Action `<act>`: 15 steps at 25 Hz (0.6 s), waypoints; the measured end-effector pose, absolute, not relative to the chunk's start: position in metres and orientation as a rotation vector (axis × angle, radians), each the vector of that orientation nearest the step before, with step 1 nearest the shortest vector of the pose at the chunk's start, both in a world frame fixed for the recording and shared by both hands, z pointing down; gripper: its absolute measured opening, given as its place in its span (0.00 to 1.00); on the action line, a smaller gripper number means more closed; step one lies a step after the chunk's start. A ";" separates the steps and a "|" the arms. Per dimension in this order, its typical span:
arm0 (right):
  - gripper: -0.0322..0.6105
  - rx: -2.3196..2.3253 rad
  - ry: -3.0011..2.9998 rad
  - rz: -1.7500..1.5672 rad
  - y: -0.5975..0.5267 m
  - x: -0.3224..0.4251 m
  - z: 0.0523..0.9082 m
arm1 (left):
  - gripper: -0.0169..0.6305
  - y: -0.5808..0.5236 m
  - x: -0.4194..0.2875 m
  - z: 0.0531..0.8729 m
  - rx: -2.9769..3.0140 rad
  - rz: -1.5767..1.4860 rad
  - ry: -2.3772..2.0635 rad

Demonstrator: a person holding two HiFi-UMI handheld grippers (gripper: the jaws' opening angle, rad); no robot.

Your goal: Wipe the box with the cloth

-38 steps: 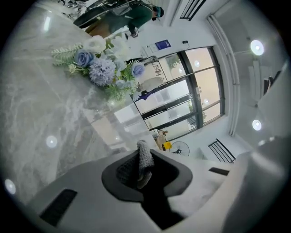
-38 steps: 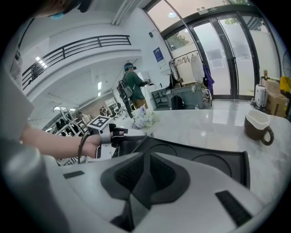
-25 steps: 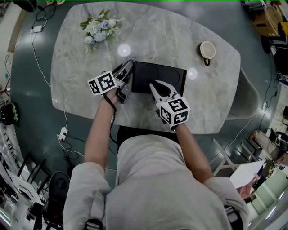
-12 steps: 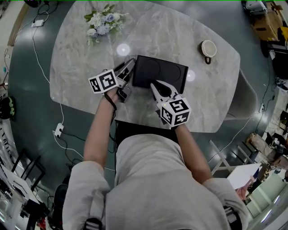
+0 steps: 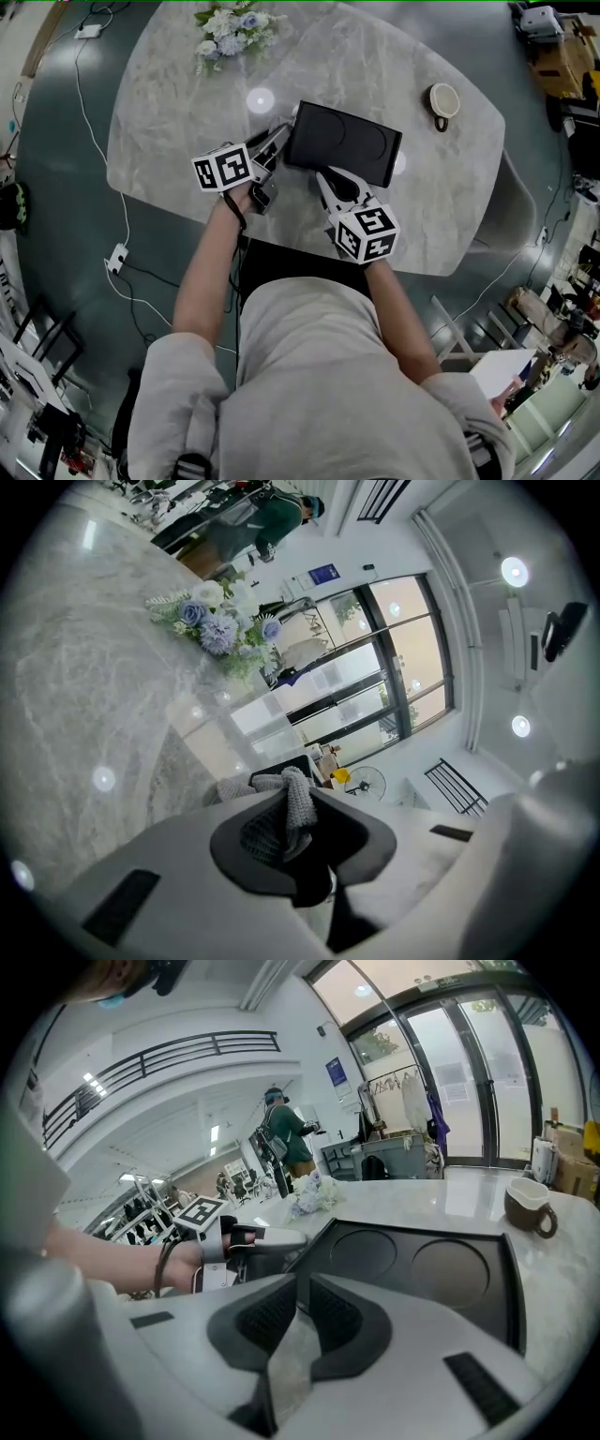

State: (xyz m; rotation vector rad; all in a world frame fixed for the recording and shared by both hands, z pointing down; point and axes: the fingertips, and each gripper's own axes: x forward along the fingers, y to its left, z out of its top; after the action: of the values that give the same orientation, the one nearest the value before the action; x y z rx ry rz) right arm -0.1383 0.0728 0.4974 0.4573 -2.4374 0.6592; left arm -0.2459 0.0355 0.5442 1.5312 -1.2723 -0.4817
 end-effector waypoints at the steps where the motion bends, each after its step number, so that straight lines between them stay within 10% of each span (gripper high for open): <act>1: 0.14 0.454 -2.437 0.658 0.076 -0.139 0.498 | 0.12 0.040 -0.245 0.546 1.529 -0.480 -1.271; 15: 0.14 0.403 -2.438 0.638 0.112 -0.144 0.495 | 0.12 0.089 -0.226 0.554 1.506 -0.487 -1.261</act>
State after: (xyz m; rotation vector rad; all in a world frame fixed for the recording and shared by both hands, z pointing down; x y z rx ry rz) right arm -0.1435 0.1120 0.4947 0.4033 -2.4377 0.6375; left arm -0.2256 0.0891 0.5536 1.5064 -1.2614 -0.4867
